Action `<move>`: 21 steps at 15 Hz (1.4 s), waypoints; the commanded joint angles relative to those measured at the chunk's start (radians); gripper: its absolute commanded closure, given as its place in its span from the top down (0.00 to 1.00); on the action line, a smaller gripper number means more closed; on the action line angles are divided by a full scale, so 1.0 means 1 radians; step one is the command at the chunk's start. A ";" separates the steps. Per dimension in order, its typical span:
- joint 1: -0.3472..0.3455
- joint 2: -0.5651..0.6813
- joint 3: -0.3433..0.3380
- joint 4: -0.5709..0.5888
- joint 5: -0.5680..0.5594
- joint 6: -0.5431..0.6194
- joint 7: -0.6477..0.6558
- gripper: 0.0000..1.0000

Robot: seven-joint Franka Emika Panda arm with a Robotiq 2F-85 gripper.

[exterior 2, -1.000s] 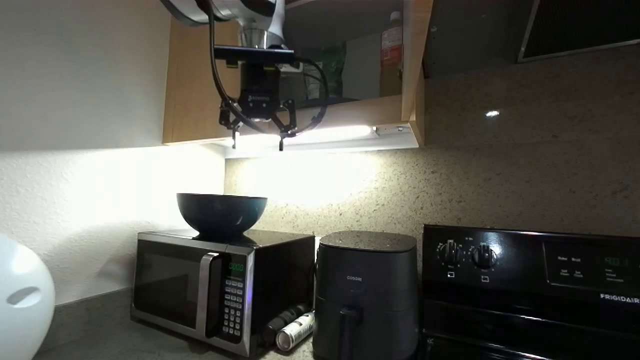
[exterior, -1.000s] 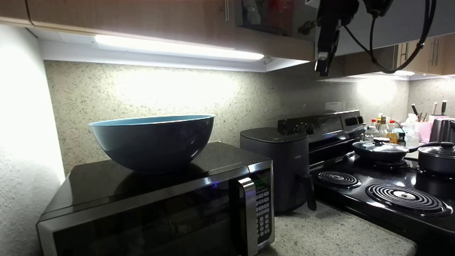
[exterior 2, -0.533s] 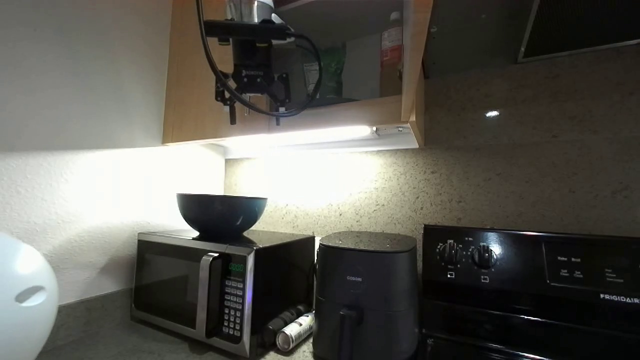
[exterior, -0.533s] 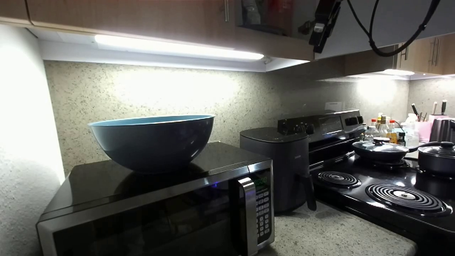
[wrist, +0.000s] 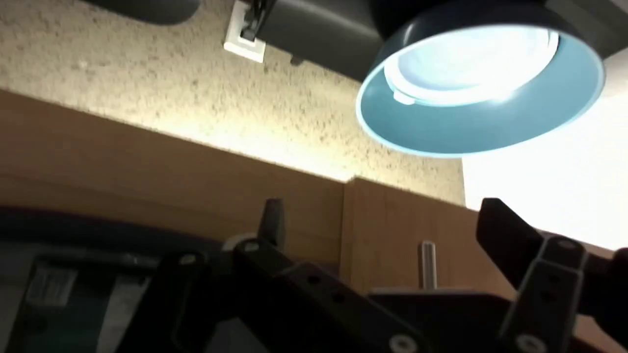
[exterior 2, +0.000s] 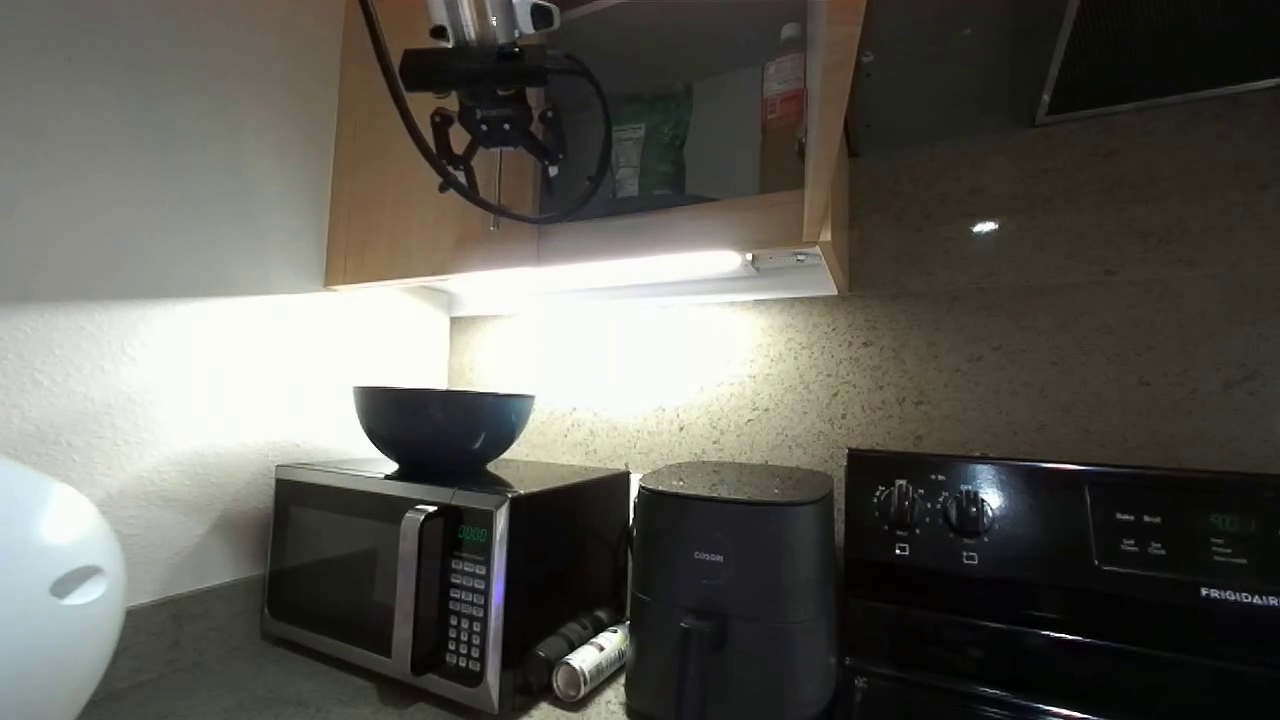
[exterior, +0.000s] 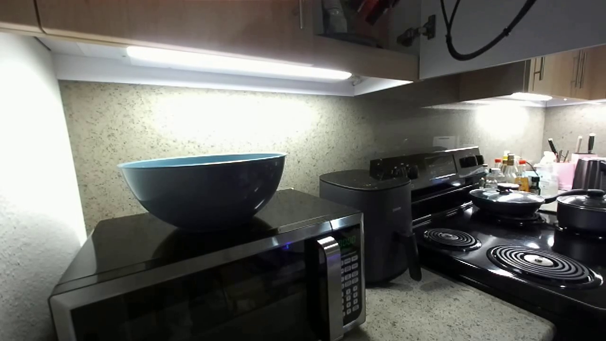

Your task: Remove the green packet from the bottom shelf of the open cabinet and then put it on the counter

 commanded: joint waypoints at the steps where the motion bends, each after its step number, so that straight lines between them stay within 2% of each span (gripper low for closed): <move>1: -0.004 0.021 0.039 0.020 0.002 0.206 0.073 1.00; 3: -0.017 0.016 0.048 0.015 -0.007 0.323 0.121 1.00; 4: 0.009 0.013 0.031 0.012 -0.010 0.244 0.087 1.00; 6: 0.005 0.013 0.033 0.014 -0.011 0.293 0.107 1.00; 9: 0.004 0.013 0.033 0.014 -0.012 0.299 0.109 1.00; 10: -0.068 0.026 0.064 0.002 -0.052 0.413 0.175 1.00; 14: -0.198 0.054 0.088 0.016 -0.130 0.511 0.329 1.00; 16: -0.260 0.063 0.108 0.021 -0.173 0.498 0.386 1.00; 18: -0.267 0.071 0.110 0.033 -0.188 0.426 0.393 1.00; 19: -0.235 0.059 0.084 0.015 -0.168 0.461 0.361 1.00; 21: -0.241 0.066 0.088 0.015 -0.171 0.449 0.363 1.00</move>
